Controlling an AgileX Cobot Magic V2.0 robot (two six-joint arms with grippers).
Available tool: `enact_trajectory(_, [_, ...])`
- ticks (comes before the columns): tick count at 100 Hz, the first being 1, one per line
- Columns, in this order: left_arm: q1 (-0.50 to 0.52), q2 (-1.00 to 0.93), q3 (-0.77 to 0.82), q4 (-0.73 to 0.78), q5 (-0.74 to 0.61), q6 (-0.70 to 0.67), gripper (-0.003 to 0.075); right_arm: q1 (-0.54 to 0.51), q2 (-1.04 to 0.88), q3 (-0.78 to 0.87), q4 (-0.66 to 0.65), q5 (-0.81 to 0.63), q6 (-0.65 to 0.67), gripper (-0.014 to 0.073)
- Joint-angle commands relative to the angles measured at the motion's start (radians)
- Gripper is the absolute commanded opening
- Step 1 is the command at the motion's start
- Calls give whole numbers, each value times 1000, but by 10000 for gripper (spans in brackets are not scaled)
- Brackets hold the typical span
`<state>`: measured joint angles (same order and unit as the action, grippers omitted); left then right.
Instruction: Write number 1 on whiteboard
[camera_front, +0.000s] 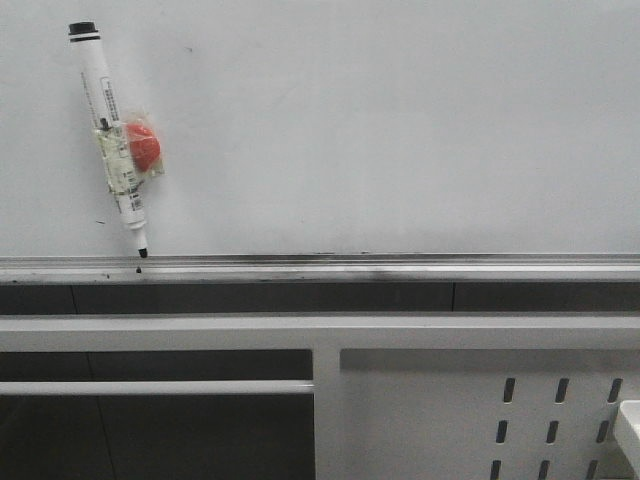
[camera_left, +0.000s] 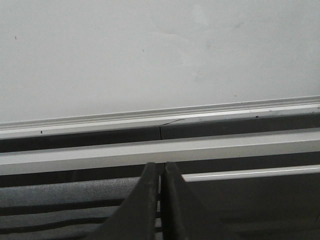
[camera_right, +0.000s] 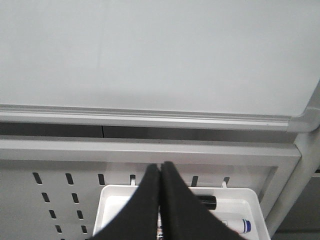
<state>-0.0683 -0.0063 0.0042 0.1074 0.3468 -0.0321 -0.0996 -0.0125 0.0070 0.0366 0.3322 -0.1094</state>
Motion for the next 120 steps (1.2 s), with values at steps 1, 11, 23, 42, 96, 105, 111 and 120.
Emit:
enact_trajectory(1, [-8,-21,35,6,-51,-9,-20,-7,-18,14,5,-19,-10,-50])
enact_trajectory(11, [-8,-21,35,9,-51,-9,-20,-7,-18,14,5,-19,-10,-50])
enact_trajectory(23, [-8,-21,35,-28,-77,-9,-20,-7,-18,14,5,-19,-10,-50])
enact_trajectory(42, [-8,-21,35,-25,-178,-9,-20,-7,-18,14,5,-19,-10,-50])
enact_trajectory(96, [-8,-21,35,-22,-448,-9,-20,-7,-18,14,-6,-219,-10,-50])
enact_trajectory(105, [-8,-21,35,-22,-486,-8,-20,-7,-18,14,-102,-272,-10,-50])
enact_trajectory(111, [-8,-21,35,-22,-509,-8,-20,-7,-18,14,-81,-343,-2,-50])
enact_trajectory(120, [-8,-21,25,-86,-506,-10,-20,-7,-18,14,-58,-529,-2,-50])
